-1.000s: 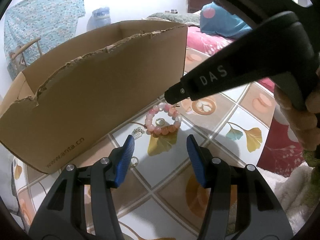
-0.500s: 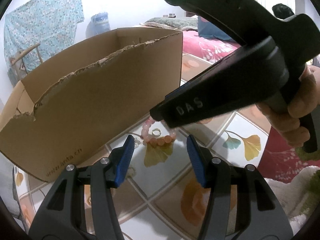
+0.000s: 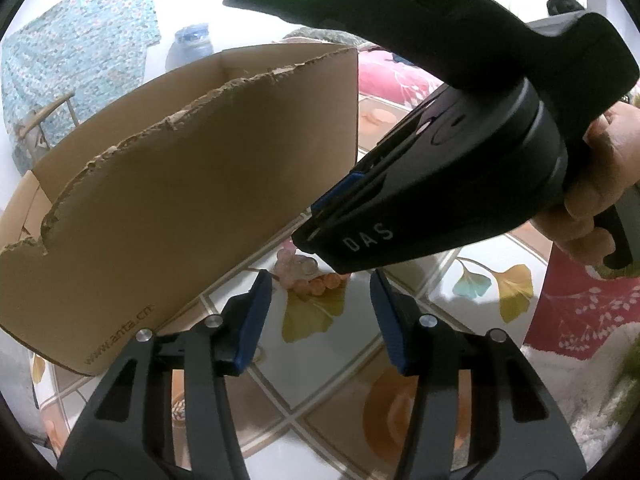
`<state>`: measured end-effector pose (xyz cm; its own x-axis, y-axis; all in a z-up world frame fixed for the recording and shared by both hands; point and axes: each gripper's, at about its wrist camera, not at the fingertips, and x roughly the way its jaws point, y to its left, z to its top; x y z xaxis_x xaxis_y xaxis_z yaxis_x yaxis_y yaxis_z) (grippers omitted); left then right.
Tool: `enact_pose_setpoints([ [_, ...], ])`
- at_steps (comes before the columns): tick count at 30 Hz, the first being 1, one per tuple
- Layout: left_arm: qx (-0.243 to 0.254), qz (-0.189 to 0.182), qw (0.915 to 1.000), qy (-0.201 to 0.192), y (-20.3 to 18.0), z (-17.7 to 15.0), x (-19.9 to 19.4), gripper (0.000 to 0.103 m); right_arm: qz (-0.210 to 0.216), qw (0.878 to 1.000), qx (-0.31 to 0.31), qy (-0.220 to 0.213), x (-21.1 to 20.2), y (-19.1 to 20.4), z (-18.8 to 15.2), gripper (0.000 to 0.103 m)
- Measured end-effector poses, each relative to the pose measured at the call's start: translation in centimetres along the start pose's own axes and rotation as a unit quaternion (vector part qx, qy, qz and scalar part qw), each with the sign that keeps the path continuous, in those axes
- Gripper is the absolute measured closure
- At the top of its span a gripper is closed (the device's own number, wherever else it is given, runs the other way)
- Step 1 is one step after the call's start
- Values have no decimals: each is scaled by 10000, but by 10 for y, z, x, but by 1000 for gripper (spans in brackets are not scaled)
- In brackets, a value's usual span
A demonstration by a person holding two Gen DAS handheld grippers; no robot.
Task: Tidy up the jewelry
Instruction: 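Lift the pink bracelet with the right gripper toward the left gripper, then close the left gripper on the pink bracelet while the right gripper keeps holding it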
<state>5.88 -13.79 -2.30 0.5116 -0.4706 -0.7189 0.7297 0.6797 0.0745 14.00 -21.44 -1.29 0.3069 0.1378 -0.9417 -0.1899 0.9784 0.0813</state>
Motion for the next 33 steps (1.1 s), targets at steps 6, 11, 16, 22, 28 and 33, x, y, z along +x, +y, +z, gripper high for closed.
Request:
enact_pose_setpoints([
  [6, -31, -18, 10000, 32, 4, 2, 3, 54, -83, 9998, -144, -53, 0, 1, -1, 93],
  [11, -74, -2, 10000, 33, 6, 5, 5, 54, -102, 9994, -282, -165, -5, 9, -2, 93],
  [16, -114, 37, 9999, 27, 13, 6, 4, 54, -64, 9992, -225, -331, -21, 14, -4, 93],
  [22, -158, 4, 9999, -7, 16, 5, -1, 54, 59, 9988, -102, -484, -45, 19, -11, 93],
  [28, -110, -33, 9999, -37, 15, 5, -8, 54, 202, 9980, 234, -552, -61, 20, -33, 93],
  [33, 21, -80, 10000, -53, 9, 4, -14, 54, 292, 9966, 604, -480, -60, 14, -53, 93],
])
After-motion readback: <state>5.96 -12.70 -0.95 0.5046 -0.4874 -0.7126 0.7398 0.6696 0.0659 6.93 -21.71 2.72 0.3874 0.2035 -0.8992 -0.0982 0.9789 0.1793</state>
